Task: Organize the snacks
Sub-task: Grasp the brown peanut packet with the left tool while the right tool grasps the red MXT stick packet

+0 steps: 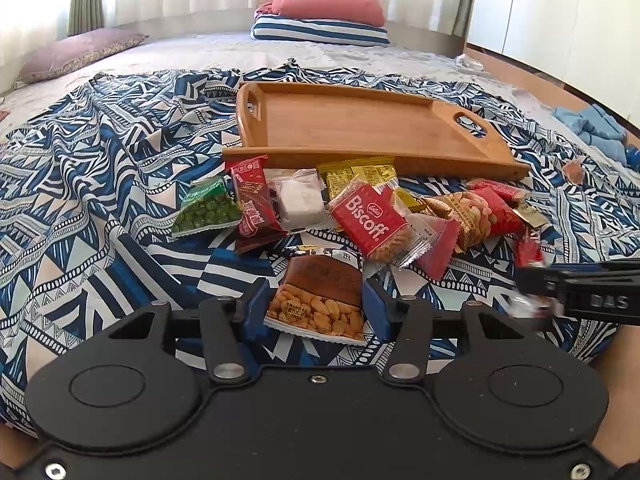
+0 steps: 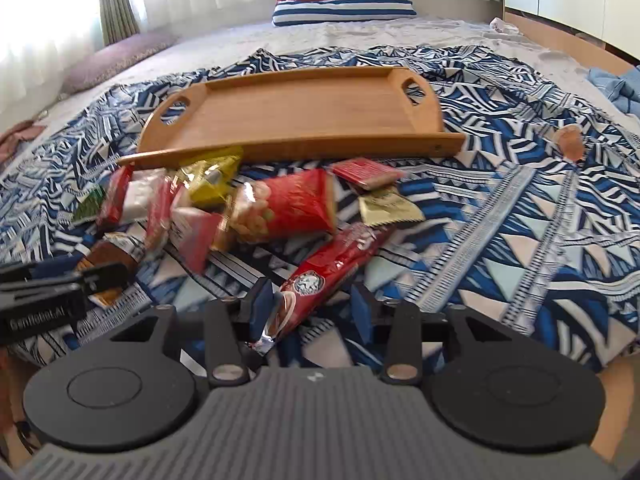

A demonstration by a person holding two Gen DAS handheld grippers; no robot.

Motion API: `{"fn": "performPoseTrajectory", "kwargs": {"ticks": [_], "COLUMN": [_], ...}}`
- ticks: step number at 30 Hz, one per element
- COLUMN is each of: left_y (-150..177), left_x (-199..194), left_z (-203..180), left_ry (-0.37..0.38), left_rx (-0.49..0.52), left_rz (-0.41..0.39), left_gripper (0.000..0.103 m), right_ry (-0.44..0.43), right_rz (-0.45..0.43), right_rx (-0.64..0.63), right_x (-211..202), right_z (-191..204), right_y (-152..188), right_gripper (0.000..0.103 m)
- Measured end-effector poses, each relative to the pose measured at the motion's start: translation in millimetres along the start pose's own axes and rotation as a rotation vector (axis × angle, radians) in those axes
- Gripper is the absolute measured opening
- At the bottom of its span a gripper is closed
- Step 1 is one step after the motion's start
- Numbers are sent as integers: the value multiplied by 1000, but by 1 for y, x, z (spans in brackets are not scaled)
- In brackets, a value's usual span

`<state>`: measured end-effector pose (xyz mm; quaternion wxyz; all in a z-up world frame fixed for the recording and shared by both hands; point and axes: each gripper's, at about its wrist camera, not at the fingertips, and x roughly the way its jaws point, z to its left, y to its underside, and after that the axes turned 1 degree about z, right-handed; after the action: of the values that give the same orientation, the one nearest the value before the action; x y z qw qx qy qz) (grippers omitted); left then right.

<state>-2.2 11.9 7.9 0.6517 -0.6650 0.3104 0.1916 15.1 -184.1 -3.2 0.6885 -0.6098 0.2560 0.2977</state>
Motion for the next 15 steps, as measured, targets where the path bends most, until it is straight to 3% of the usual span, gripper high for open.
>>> {"fn": "performPoseTrajectory", "kwargs": {"ticks": [4, 7, 8, 15], "left_y": [1, 2, 3, 4], "left_x": [-1, -2, -2, 5], "left_z": [-3, -6, -6, -7], "left_ry": [-10, -39, -45, -41], "left_rx": [5, 25, 31, 55], "left_rz": [-15, -39, -44, -8], "left_gripper": [49, 64, 68, 68], "right_ry": [66, 124, 134, 69], "right_rz": [12, 20, 16, -32], "right_rx": [21, 58, 66, 138], "right_x": [-8, -10, -11, -5], "right_z": [-15, -22, -23, -23], "right_y": [0, -2, -2, -7], "right_gripper": [69, 86, 88, 89]}}
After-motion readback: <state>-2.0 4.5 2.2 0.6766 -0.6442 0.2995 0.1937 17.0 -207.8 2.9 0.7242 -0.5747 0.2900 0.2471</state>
